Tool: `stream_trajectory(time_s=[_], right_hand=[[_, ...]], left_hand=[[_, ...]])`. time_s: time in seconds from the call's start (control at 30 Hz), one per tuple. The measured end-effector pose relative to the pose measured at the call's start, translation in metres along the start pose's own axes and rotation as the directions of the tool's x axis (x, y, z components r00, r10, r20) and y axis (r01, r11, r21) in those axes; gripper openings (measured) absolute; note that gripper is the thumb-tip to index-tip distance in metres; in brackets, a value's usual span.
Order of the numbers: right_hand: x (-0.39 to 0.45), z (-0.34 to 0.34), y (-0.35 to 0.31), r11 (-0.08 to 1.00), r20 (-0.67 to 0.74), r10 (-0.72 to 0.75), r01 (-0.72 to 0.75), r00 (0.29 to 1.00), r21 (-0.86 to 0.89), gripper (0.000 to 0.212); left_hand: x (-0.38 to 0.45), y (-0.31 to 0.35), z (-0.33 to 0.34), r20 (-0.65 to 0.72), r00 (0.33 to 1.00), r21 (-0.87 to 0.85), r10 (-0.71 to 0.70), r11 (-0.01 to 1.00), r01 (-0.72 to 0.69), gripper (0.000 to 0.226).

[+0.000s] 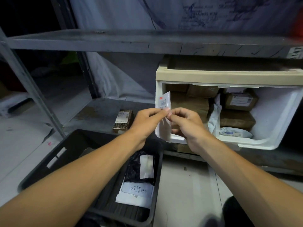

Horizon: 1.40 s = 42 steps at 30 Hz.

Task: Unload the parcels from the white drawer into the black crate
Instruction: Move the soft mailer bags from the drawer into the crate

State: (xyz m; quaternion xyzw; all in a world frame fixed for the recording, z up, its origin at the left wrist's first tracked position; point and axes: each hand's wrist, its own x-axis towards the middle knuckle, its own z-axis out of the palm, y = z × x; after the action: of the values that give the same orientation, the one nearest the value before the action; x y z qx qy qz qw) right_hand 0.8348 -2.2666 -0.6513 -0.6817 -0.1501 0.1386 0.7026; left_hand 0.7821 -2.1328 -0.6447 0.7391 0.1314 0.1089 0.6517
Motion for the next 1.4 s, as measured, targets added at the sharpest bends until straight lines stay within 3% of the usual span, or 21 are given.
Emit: stream_trajectory(time_s=[0.07, 0.13, 0.2, 0.33, 0.4, 0.47, 0.53, 0.6, 0.67, 0.73, 0.83, 0.9, 1.0, 1.1, 1.2, 1.3, 1.4], right_hand=[[-0.001, 0.001, 0.001, 1.000, 0.058, 0.011, -0.009, 0.998, -0.024, 0.020], [-0.002, 0.000, 0.000, 1.000, 0.083, 0.025, -0.024, 0.996, -0.014, 0.024], [-0.001, -0.003, -0.001, 0.999, 0.026, 0.038, -0.038, 0.999, -0.005, 0.025], [0.004, -0.016, 0.004, 0.994, -0.160, 0.076, -0.088, 0.984, -0.065, 0.020], [0.005, -0.023, 0.006, 0.989, -0.159, 0.123, -0.134, 0.980, -0.059, 0.026], [0.004, -0.025, 0.005, 0.981, -0.124, 0.155, -0.167, 0.980, -0.095, 0.012], [0.001, -0.022, 0.003, 0.979, -0.101, 0.144, -0.156, 0.984, -0.131, 0.007], [0.001, -0.020, 0.003, 0.987, -0.119, 0.087, -0.102, 0.989, -0.124, 0.012], [0.001, -0.019, -0.001, 0.994, -0.169, 0.021, -0.040, 0.985, -0.106, 0.015], [0.000, -0.018, -0.003, 0.994, -0.169, -0.022, 0.004, 0.985, -0.107, 0.014], [-0.003, -0.012, -0.004, 0.992, -0.061, -0.051, 0.043, 0.997, -0.121, 0.010], [-0.006, -0.007, -0.003, 0.990, 0.016, -0.031, 0.032, 0.999, -0.138, 0.014], [-0.006, -0.004, -0.003, 0.991, 0.021, 0.007, -0.004, 1.000, -0.135, 0.017], [-0.002, -0.010, -0.002, 0.992, -0.095, -0.002, -0.010, 0.995, -0.125, 0.016], [0.001, -0.018, 0.002, 0.984, -0.179, -0.002, -0.031, 0.984, -0.178, 0.017], [0.001, -0.019, 0.004, 0.984, -0.173, 0.049, -0.077, 0.984, -0.163, 0.014], [0.000, -0.013, 0.006, 0.976, -0.151, 0.046, -0.077, 0.987, -0.204, 0.015]], left_hand=[[-0.001, 0.001, 0.006, 0.028, 0.999, -0.125, -0.021, 0.992, 0.024, 0.023], [0.000, 0.001, 0.008, -0.053, 0.997, -0.194, -0.055, 0.980, 0.044, 0.017], [0.004, -0.001, 0.006, -0.109, 0.988, -0.221, -0.107, 0.972, 0.080, 0.017], [0.007, 0.002, -0.004, -0.068, 0.988, -0.297, -0.138, 0.948, 0.113, 0.018], [0.006, 0.003, -0.006, -0.032, 0.990, -0.332, -0.135, 0.936, 0.117, 0.019], [0.006, 0.003, -0.008, -0.015, 0.991, -0.354, -0.135, 0.927, 0.121, 0.019], [0.005, 0.002, -0.007, -0.063, 0.990, -0.312, -0.128, 0.945, 0.102, 0.015], [0.007, -0.003, -0.008, -0.222, 0.971, -0.118, -0.083, 0.991, 0.057, 0.012], [0.007, -0.007, -0.008, -0.368, 0.930, 0.101, -0.001, 0.994, 0.041, 0.022], [0.007, -0.008, -0.007, -0.297, 0.955, 0.119, 0.009, 0.993, 0.028, 0.023], [0.002, -0.004, 0.000, -0.006, 0.998, -0.050, -0.070, 0.996, 0.070, 0.032], [0.000, -0.002, 0.005, 0.079, 0.994, -0.138, -0.070, 0.987, 0.080, 0.035], [0.000, -0.003, 0.005, -0.030, 0.997, -0.172, -0.065, 0.983, 0.059, 0.023], [0.005, -0.006, -0.003, -0.107, 0.990, -0.171, -0.088, 0.983, 0.069, 0.022], [0.005, -0.006, -0.010, -0.041, 0.990, -0.214, -0.133, 0.969, 0.121, 0.021], [0.004, -0.008, -0.017, 0.018, 0.987, -0.242, -0.162, 0.957, 0.161, 0.025], [0.005, -0.014, -0.026, 0.008, 0.982, -0.166, -0.191, 0.968, 0.190, 0.025]])
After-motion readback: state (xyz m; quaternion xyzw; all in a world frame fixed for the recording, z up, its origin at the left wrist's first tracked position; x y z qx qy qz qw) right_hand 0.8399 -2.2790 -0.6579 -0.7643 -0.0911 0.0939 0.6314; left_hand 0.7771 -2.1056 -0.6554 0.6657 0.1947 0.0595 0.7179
